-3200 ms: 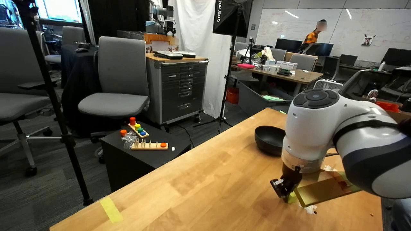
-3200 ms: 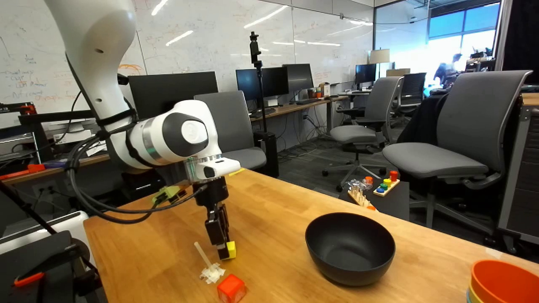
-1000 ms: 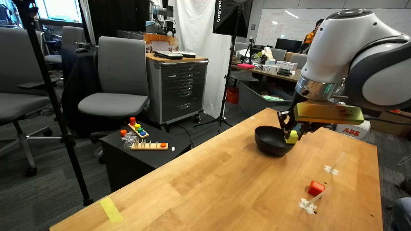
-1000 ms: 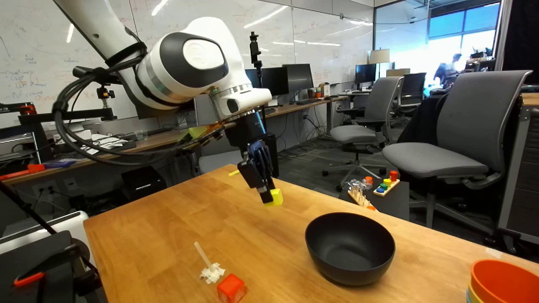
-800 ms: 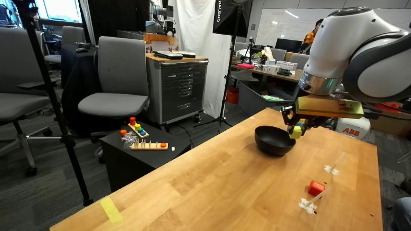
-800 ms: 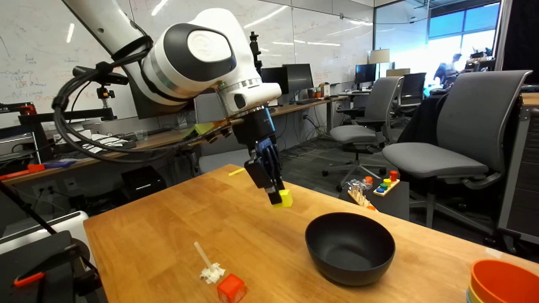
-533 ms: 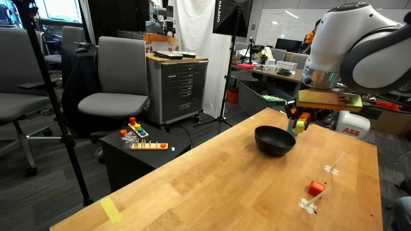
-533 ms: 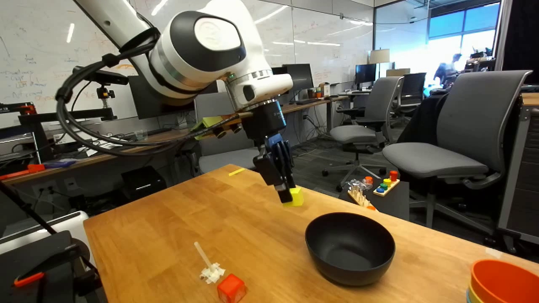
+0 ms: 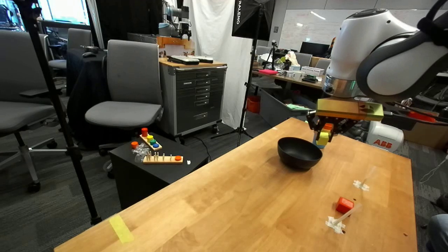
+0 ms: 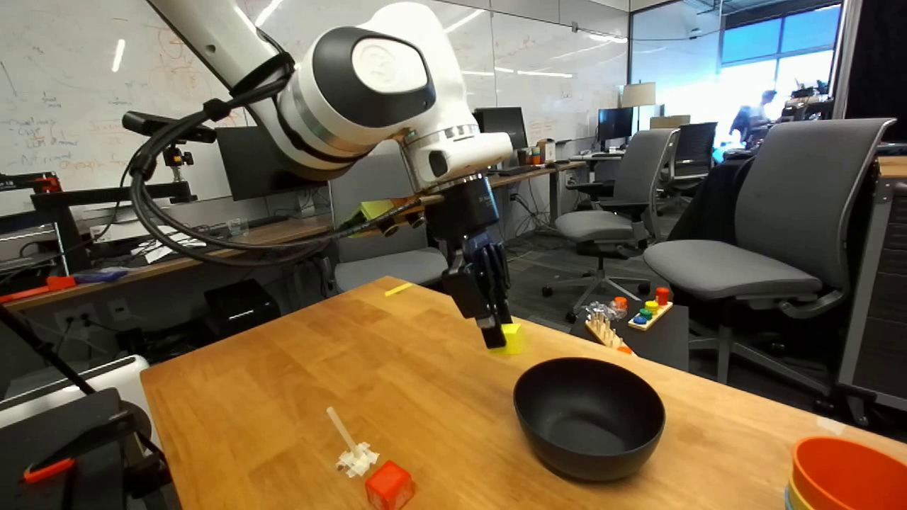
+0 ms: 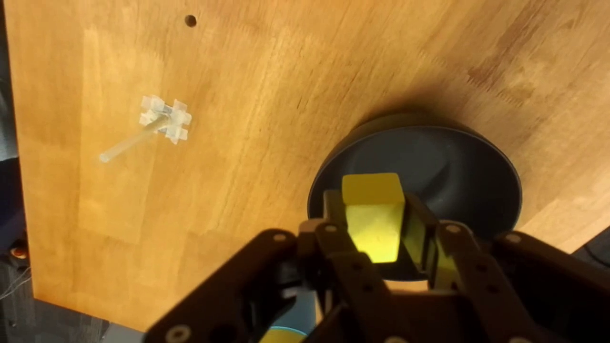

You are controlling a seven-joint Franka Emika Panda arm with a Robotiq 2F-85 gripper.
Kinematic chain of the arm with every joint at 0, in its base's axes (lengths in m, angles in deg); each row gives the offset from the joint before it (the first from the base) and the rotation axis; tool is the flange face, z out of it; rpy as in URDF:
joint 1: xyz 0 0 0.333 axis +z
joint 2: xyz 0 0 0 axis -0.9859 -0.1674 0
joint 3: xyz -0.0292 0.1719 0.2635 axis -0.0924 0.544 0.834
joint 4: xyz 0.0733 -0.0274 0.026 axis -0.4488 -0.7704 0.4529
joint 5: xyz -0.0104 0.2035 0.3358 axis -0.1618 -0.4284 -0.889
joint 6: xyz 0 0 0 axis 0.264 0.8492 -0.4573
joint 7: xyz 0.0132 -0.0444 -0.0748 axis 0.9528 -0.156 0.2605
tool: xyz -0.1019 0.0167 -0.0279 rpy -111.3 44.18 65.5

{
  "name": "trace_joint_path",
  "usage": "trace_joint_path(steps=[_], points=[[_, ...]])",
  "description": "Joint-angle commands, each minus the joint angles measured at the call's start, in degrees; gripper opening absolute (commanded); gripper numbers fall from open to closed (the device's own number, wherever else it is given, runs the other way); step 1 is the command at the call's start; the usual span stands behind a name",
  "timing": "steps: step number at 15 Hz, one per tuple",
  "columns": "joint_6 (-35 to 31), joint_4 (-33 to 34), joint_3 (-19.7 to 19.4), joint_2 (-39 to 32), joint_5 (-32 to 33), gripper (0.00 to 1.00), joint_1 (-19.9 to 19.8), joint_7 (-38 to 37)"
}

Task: Put the yellow and orange block in the bowl

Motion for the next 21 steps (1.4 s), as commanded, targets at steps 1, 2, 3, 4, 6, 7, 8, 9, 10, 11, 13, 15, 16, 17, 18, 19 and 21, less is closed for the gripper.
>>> trace_joint_path(steps=[1,2,3,4,6,7,8,9,10,11,13,15,16,17,18,19,21], points=[[2.9,5.4,1.0,-4.3,-4.9,0.13,-1.4,1.4],[3.4,6.5,0.9,-5.4,-6.2,0.13,-1.6,1.6],[4.1,7.8,0.8,-6.6,-7.2,0.13,-1.8,1.7],[4.8,9.0,0.8,-7.5,-8.1,0.13,-2.0,1.8],[6.2,11.3,0.6,-9.6,-9.5,0.13,-2.4,1.7],[6.8,12.4,0.5,-10.7,-10.0,0.13,-2.6,1.7],[7.4,13.5,0.4,-11.6,-10.4,0.13,-2.8,1.6],[8.1,14.7,0.4,-12.8,-10.9,0.13,-3.0,1.5],[8.8,15.8,0.3,-13.6,-11.2,0.13,-3.1,1.4],[9.6,17.0,0.3,-14.6,-11.5,0.13,-3.2,1.4],[11.2,19.2,0.3,-16.0,-12.0,0.13,-3.3,1.1],[12.6,21.5,0.2,-17.3,-12.5,0.13,-3.1,0.7],[13.1,22.6,0.1,-18.1,-12.5,0.13,-2.9,0.3],[13.8,23.6,0.1,-18.7,-12.6,0.13,-2.8,0.1],[14.4,24.6,0.1,-19.3,-12.6,0.13,-2.7,-0.2],[14.8,25.5,-0.2,-20.1,-12.4,0.13,-2.3,-1.0],[15.5,26.9,-0.6,-21.6,-12.0,0.13,-1.7,-2.4]])
